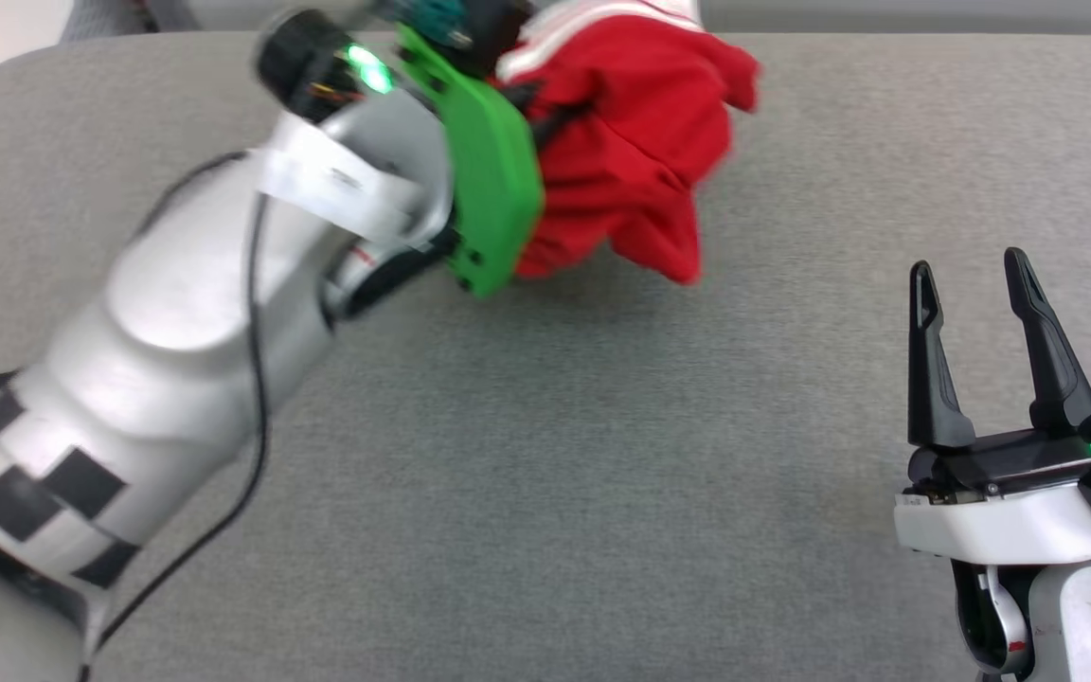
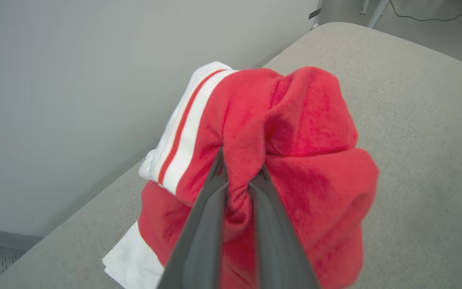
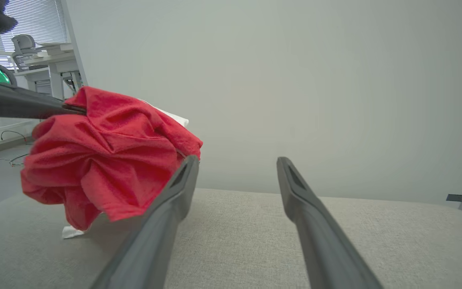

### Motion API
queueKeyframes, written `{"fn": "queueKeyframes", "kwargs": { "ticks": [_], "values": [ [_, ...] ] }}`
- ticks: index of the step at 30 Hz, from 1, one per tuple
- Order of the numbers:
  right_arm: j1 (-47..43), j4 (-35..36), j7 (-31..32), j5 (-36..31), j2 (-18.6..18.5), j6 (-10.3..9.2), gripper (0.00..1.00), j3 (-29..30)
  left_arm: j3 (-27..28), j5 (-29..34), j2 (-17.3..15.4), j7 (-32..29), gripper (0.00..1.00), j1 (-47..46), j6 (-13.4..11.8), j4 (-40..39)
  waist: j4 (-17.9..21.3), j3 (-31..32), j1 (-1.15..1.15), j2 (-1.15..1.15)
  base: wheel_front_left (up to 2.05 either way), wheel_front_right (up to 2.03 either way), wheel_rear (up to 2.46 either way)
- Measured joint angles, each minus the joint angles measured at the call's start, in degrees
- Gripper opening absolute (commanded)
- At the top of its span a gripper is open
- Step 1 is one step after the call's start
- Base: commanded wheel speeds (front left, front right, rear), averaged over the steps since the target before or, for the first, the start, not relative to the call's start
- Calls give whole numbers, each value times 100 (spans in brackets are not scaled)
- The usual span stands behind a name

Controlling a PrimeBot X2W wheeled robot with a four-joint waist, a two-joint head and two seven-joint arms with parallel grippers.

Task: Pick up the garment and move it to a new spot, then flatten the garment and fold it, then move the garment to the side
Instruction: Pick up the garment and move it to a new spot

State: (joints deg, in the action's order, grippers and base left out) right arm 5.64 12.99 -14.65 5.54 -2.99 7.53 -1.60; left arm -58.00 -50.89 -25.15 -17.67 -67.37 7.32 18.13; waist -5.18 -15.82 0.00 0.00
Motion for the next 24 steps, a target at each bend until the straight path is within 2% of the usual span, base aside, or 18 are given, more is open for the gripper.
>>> {"fn": "queueKeyframes", "kwargs": {
  "ticks": [11, 15, 19, 24],
  "values": [
    [2, 31, 0, 241, 2, 0, 100, 79, -1423, -89, 934, 426, 0, -131, 0, 361, 854, -85, 0, 0, 0, 0, 0],
    [7, 42, 0, 302, 1, 0, 100, 111, -1499, 160, 1161, 222, 0, 146, 0, 466, 1076, -239, 0, 0, 0, 0, 0],
    [47, 49, 0, 339, 2, 0, 100, 113, -1545, 633, 1363, -299, 0, 1030, 0, 345, 1242, -441, 0, 0, 0, 0, 0],
    [54, 51, 0, 341, 2, 0, 100, 149, -1547, 826, 1414, -452, 0, 1434, 0, 235, 1366, -635, 0, 0, 0, 0, 0]
  ]
}}
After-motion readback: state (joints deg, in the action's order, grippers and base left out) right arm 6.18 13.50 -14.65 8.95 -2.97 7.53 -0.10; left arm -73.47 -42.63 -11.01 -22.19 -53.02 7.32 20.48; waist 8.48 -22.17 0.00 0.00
